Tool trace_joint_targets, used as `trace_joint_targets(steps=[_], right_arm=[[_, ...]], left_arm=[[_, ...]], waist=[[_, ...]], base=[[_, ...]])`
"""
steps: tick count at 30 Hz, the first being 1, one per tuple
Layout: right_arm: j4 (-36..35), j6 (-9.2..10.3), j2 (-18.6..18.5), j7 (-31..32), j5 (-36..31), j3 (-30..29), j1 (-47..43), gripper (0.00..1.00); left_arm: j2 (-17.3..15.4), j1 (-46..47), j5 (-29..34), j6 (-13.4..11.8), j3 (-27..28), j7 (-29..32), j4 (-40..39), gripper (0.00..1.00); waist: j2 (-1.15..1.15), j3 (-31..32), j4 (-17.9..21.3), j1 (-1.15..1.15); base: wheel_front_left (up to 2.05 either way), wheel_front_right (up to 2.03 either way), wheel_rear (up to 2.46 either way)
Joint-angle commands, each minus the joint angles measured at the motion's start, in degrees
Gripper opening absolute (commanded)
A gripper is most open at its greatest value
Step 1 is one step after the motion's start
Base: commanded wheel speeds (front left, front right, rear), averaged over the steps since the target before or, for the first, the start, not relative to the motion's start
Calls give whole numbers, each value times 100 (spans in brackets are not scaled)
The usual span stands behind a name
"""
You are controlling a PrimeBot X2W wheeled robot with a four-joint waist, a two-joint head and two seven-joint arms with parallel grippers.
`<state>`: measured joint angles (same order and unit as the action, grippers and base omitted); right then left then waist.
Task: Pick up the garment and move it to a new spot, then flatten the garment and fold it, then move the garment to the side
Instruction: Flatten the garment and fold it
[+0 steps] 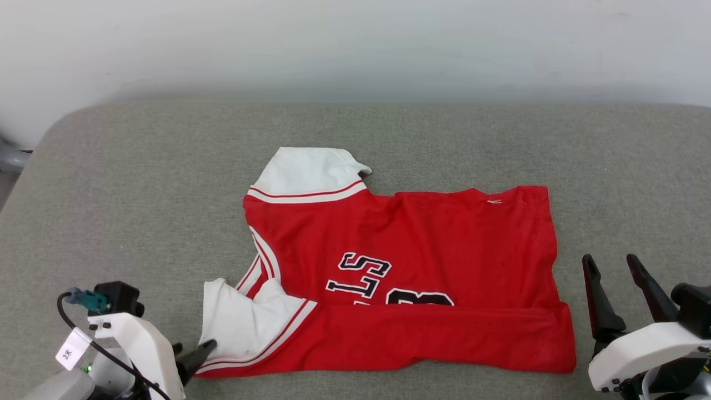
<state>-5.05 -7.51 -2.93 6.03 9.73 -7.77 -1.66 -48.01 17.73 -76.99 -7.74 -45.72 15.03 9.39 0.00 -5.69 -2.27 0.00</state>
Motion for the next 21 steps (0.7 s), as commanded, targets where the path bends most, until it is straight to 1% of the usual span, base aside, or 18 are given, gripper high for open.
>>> trace_joint_targets(steps=[1, 4, 10, 11, 12, 13, 14, 17, 19, 21], right_arm=[[-15, 4, 6, 5, 64, 3, -39, 100], [-62, 4, 6, 37, 138, 25, -47, 100], [-50, 4, 7, 138, 239, 5, -6, 100], [-50, 4, 7, 161, 264, -7, -1, 100], [-38, 4, 7, 221, 298, -22, -8, 100], [-14, 4, 7, 299, 358, -26, -33, 100], [-20, 4, 7, 359, 382, -46, -50, 100], [3, 4, 7, 686, 465, -135, -136, 100], [20, 4, 6, 1032, 508, -219, -194, 100], [51, 4, 7, 1529, 533, -283, -266, 100]], left_arm=[[-2, -58, -53, -46, 3, 47, -48, 100], [-42, -166, -208, -133, -31, 245, -105, 100], [276, -169, -384, 28, -160, 453, 244, 100], [354, -167, -403, 79, -185, 484, 316, 85], [429, -167, -397, 113, -216, 478, 387, 44], [496, -149, -371, 176, -237, 445, 439, 8], [550, -125, -348, 230, -241, 396, 502, 0], [649, -94, -293, 402, -227, 267, 604, 0], [599, -65, -232, 483, -192, 140, 622, 0], [541, -32, -125, 488, -131, -27, 582, 0]], waist=[[0, -43, 42, 0], [0, -176, 117, 0], [0, -440, 207, 0], [0, -463, 212, 0], [0, -476, 215, 0], [0, -483, 217, 0], [0, -485, 214, 0], [0, -428, 178, 0], [0, -365, 146, 0], [0, -296, 109, 0]], base=[[0, 0, 0], [0, 0, 0], [0, 0, 0], [0, 0, 0], [0, 0, 0], [0, 0, 0], [0, 0, 0], [0, 0, 0], [0, 0, 0], [0, 0, 0]])
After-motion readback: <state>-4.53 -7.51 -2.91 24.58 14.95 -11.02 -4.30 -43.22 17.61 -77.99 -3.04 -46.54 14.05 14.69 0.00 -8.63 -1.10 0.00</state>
